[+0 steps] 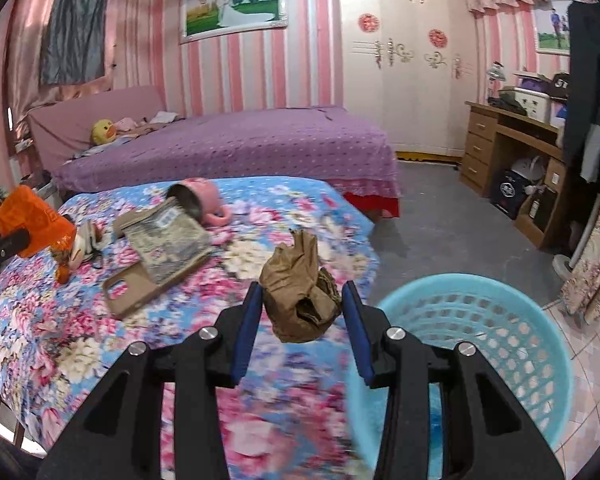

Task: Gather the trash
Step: 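Carry the snack bag and brown paper to the basket and release both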

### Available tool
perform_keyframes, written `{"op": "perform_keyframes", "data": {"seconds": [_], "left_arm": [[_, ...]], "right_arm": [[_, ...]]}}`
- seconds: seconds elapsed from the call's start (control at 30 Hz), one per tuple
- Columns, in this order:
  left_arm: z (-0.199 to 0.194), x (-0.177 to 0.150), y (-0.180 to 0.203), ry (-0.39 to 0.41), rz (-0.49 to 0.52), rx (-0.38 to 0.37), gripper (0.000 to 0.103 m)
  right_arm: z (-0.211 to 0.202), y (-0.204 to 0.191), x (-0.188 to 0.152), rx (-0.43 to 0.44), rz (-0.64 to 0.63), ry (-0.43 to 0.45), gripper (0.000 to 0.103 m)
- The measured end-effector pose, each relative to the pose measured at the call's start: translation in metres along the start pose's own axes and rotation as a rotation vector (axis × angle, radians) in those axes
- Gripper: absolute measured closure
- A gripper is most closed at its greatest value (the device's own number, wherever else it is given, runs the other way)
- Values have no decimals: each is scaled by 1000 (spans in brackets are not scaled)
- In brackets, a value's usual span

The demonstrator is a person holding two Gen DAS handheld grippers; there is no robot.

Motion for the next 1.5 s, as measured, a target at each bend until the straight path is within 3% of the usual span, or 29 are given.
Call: {"op": "perform_keyframes", "data": {"seconds": [0.47, 0.7, 0.93, 1.23, 1.27, 1.3, 1.33, 1.37, 1.4, 1.43, 1.5], "left_arm": [[26, 40, 133, 3, 90, -220, 99], [33, 45, 208, -5, 172, -310, 99], [44, 37, 274, -45, 228, -372, 99], [75, 19, 309, -141, 281, -385, 97], [77, 18, 309, -147, 281, -377, 95], [80, 16, 307, -154, 283, -366, 83], [80, 15, 306, -155, 283, -359, 62], [80, 16, 304, -151, 281, -345, 51], [79, 17, 299, -138, 273, -318, 34], [77, 20, 294, -123, 264, -301, 27], [75, 25, 284, -105, 242, -285, 23]], "right_arm": [[-35, 138, 11, -130, 116, 30, 62], [-44, 187, 1, -183, 169, 27, 62], [-50, 211, -4, -202, 215, 34, 62], [-49, 230, -17, -219, 232, 11, 62], [-49, 232, -19, -216, 238, 8, 62], [-48, 233, -20, -213, 243, 5, 62], [-48, 234, -20, -209, 247, 4, 62], [-49, 236, -21, -204, 252, 3, 62], [-48, 236, -22, -199, 257, 1, 62], [-47, 236, -22, -195, 258, 1, 62], [-46, 234, -22, -183, 256, 0, 62]]}}
Point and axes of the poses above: each gripper's, at about its wrist camera, not at the fingertips, and z roughly the way its jaws point, y to its right, x to its top, the point moved 3 cm from there along z, roughly the way its jaws point, and after that the axes turned 10 degrees about z, right-handed, at the moved point
